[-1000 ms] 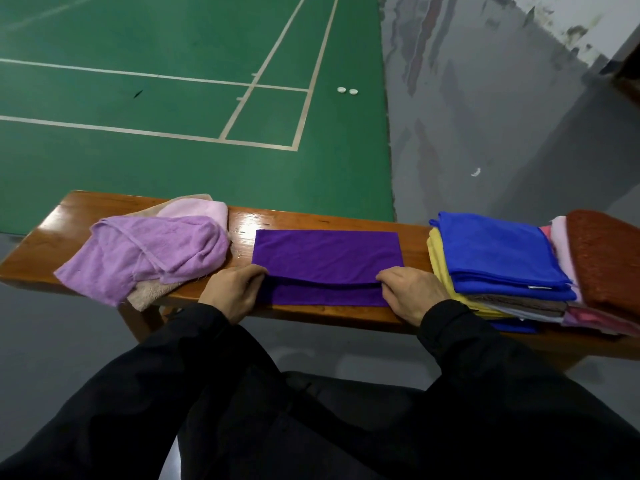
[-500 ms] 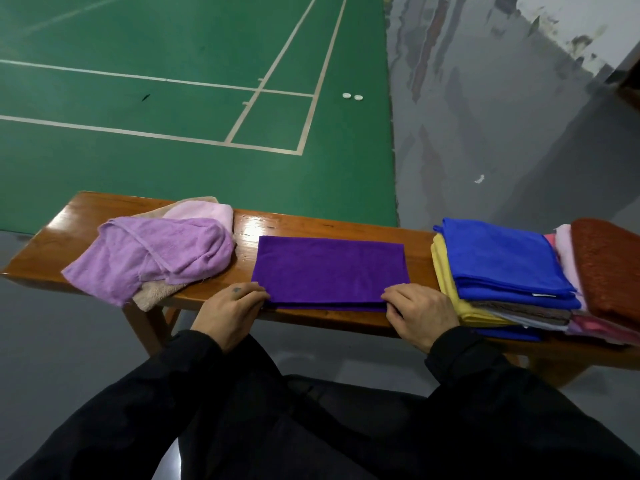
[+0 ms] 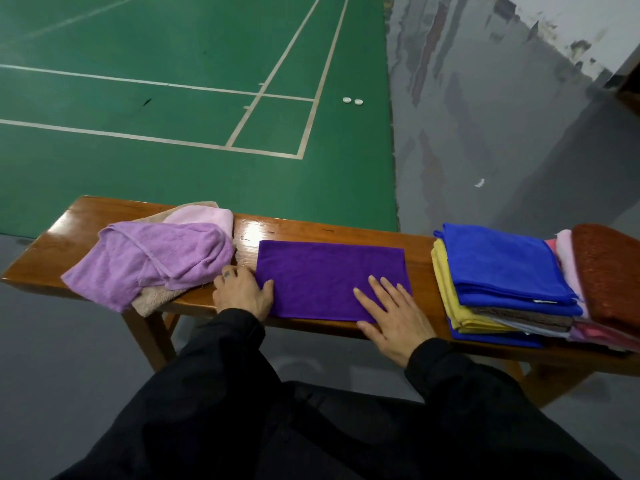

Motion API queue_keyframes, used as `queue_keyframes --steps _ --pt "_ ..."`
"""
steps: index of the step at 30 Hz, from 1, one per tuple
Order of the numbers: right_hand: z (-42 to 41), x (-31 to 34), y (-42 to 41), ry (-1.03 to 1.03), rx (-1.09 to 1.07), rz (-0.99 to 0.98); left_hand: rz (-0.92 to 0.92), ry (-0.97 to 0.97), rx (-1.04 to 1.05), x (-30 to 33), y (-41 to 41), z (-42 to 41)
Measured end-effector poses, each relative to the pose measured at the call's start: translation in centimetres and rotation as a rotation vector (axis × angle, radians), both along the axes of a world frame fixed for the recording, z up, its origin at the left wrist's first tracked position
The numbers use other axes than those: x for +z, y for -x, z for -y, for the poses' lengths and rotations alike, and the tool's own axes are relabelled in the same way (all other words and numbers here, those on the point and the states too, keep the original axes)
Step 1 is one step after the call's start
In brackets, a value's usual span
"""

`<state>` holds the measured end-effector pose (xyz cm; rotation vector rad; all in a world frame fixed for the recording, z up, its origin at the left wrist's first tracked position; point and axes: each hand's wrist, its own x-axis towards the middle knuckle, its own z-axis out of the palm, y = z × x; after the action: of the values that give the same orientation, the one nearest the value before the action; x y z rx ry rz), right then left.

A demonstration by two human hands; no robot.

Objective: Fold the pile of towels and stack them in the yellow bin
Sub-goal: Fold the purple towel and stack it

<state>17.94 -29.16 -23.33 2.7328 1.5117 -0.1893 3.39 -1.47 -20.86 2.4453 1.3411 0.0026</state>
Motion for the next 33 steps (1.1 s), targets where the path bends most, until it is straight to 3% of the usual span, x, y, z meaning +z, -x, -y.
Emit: queue_keyframes --steps 2,4,8,14,19,25,27,30,33 --pt "0.0 -0.1 -0.1 0.007 -0.006 -0.001 0.041 0.062 -0.013 0.3 -1.2 0.5" --pt "0.3 0.2 -0.1 -0.059 -0.020 -0.087 0.204 0.175 -0.014 0.4 -1.5 0.6" --pt "1.9 1.0 0.7 -0.382 -0.122 -0.249 0.652 0.465 0.084 1.3 -1.3 -0.5" --pt "3.5 1.4 1.5 -0.686 -0.290 -0.324 0.954 0.627 -0.076 4.7 -4.7 2.0" --pt "4.4 2.1 1.9 -0.822 -0.351 -0.292 0.890 0.554 -0.299 6.5 -10.4 8.3" --pt "5.7 1.7 2.3 -0.836 -0.367 -0.308 0.443 0.443 -0.618 2.9 -12.7 15.2" --pt "5.9 1.5 2.3 -0.840 -0.373 -0.304 0.482 0.442 -0.669 2.1 -11.4 16.0" --pt "5.8 1.4 2.0 -0.866 -0.391 -0.290 0.700 0.314 -0.551 1.2 -9.0 15.0" --pt "4.4 1.5 1.4 -0.785 -0.422 -0.297 0.613 0.198 -0.278 0.1 -7.2 12.3"
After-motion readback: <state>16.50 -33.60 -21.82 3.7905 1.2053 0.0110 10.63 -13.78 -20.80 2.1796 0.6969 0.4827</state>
